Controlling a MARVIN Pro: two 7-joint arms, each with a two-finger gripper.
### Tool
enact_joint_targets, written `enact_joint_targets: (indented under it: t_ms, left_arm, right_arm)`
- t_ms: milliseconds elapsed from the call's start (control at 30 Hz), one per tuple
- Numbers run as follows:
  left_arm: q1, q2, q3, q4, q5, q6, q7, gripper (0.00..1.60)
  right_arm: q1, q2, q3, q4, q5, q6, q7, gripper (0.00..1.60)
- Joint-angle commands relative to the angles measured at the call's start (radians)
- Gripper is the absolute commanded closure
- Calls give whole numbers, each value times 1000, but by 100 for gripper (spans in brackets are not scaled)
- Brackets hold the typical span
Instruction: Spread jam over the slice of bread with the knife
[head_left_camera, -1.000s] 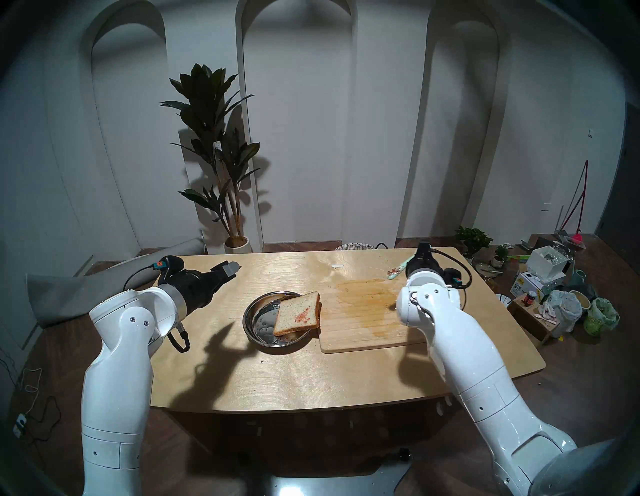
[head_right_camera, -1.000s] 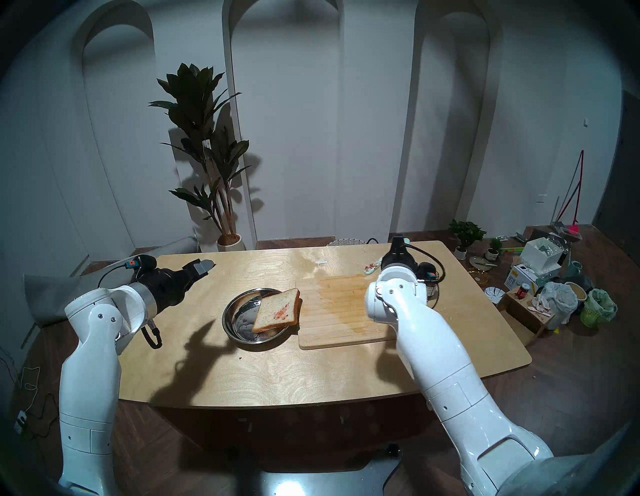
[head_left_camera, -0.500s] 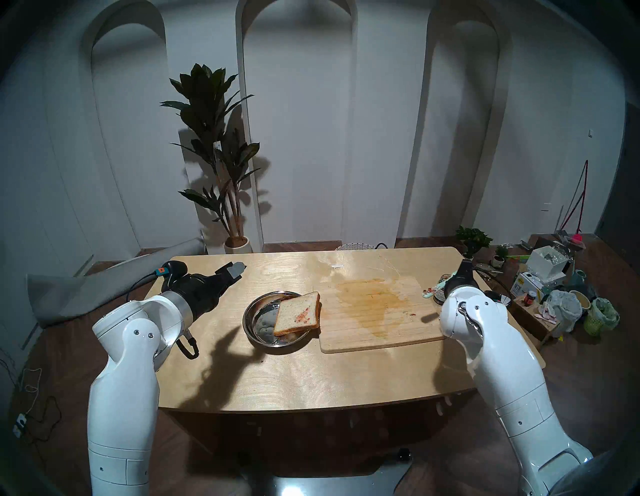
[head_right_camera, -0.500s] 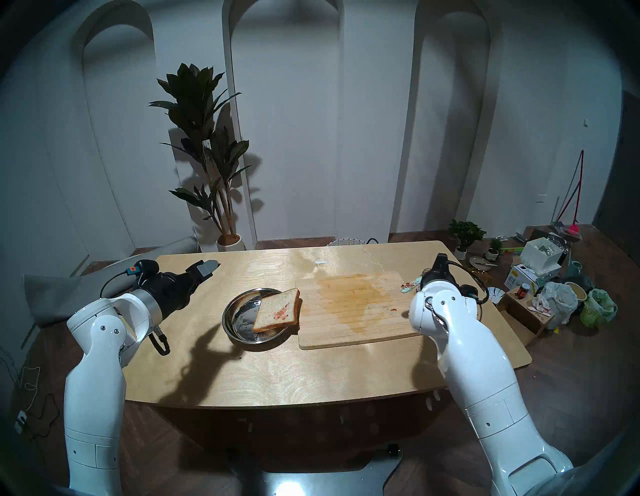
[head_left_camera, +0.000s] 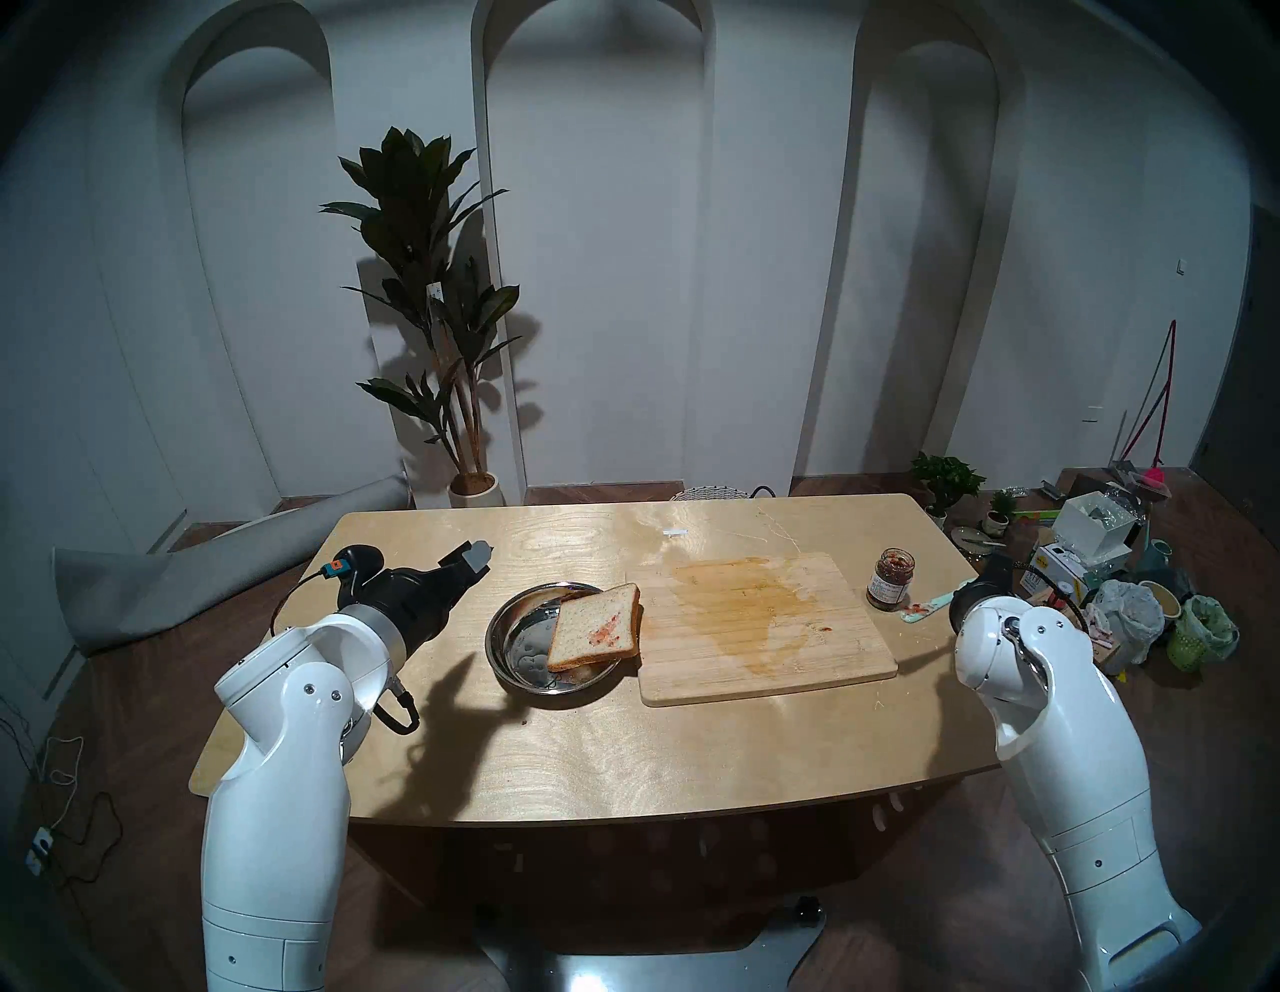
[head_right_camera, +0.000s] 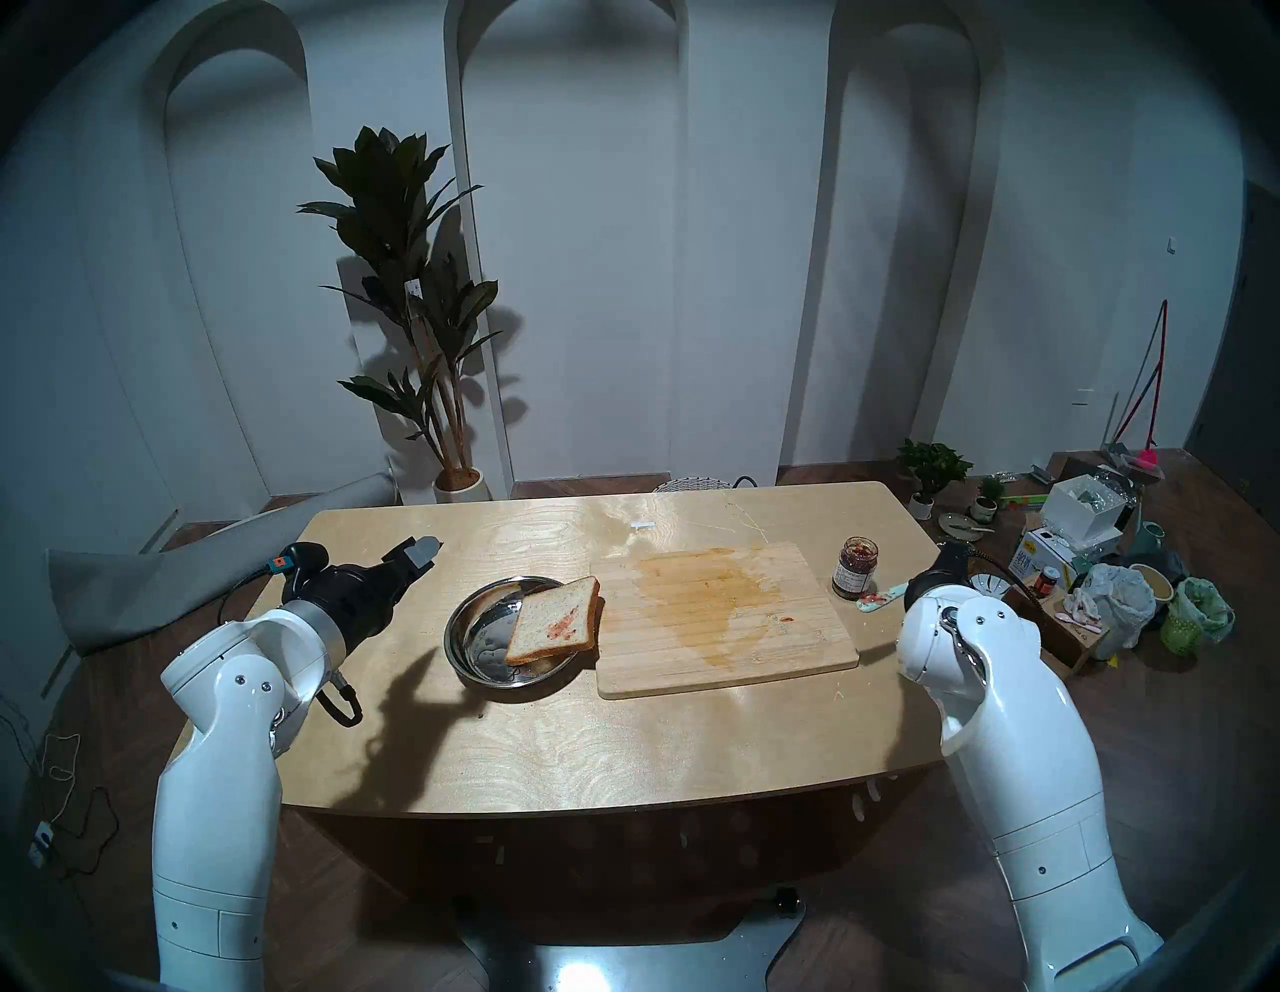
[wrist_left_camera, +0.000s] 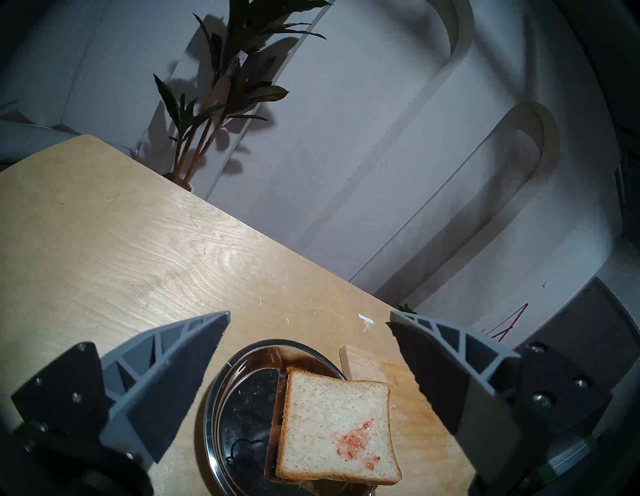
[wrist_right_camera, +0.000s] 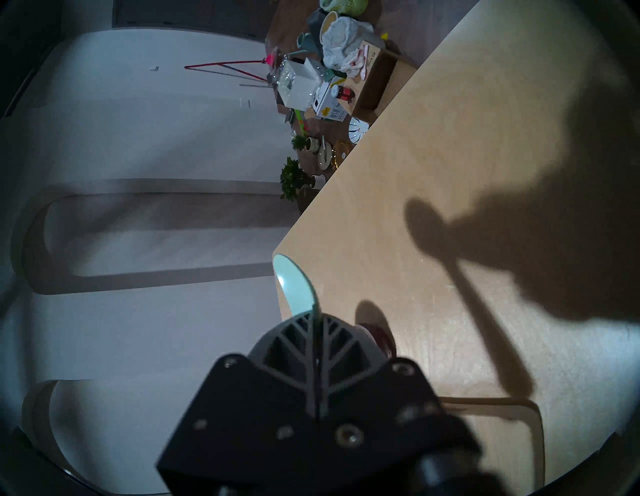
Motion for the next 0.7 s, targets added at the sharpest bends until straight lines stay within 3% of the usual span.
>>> enact_joint_targets:
  t_ms: [0, 233, 433, 667]
  left_arm:
    - [-17, -29, -1, 2, 32, -81, 12, 0]
    - [-18, -60, 11, 26, 75, -178, 35, 0]
    - [-21, -88, 32, 54, 128, -280, 48, 0]
    - [-26, -131, 40, 98, 212, -400, 43, 0]
  right_arm:
    - [-40, -4, 64, -65, 81, 43, 7, 160]
    - [-80, -26, 140, -85, 185, 82, 27, 160]
    - [-97, -81, 189, -97, 290, 119, 56, 160]
    - [-100, -137, 207, -99, 349, 156, 151, 160]
